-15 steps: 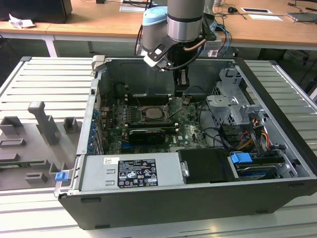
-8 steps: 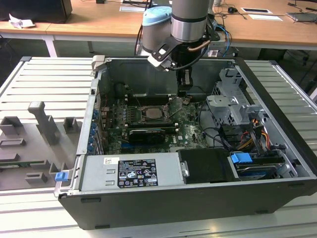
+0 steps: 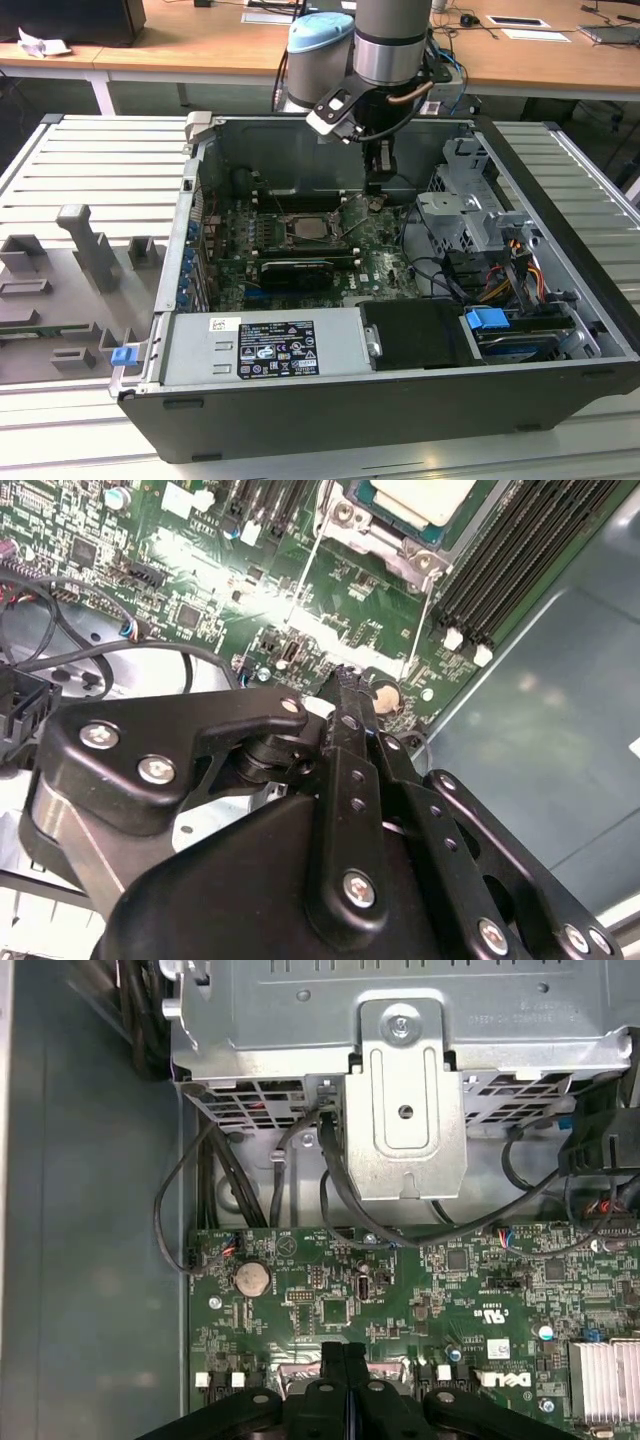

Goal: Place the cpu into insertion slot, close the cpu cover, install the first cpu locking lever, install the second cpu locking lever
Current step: 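Close the cpu cover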

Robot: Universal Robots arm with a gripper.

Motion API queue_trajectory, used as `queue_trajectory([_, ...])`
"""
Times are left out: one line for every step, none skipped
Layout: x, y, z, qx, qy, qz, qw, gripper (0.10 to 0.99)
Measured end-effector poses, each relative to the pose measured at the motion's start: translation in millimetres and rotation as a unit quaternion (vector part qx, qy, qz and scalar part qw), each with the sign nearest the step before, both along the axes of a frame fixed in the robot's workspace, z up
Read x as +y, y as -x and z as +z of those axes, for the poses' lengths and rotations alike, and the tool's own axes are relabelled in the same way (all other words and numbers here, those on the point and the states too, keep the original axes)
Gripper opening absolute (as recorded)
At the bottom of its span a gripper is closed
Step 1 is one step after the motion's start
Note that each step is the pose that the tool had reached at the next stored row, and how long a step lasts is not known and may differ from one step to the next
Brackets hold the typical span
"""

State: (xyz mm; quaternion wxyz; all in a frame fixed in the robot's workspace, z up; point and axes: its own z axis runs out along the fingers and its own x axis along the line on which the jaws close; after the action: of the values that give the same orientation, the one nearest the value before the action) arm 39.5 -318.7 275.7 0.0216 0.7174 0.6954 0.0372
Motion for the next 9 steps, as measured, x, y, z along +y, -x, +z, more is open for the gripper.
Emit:
queue_trajectory([0.0,-0.9,0.0,0.0,0.0001,0.0,1.0,0.106])
queue_trajectory([0.0,-1.6,0.0,0.0,0.0,0.0,1.0,0.106])
queue_trajectory([0.0,-2.6,0.0,0.0,0.0,0.0,1.0,0.106])
queue_trajectory([0.1,-3.3,0.0,0.0,0.0001,0.0,1.0,0.106])
queue_trajectory([0.1,-4.1,0.0,0.0,0.0001,0.0,1.0,0.106])
queue_trajectory([0.1,-4.7,0.0,0.0,0.0,0.0,1.0,0.106])
queue_trajectory([0.2,-5.3,0.0,0.0,0.0,0.0,1.0,0.106])
queue_trajectory([0.2,-5.9,0.0,0.0,0.0,0.0,1.0,0.106])
queue_trajectory([0.2,-6.3,0.0,0.0,0.0,0.0,1.0,0.106])
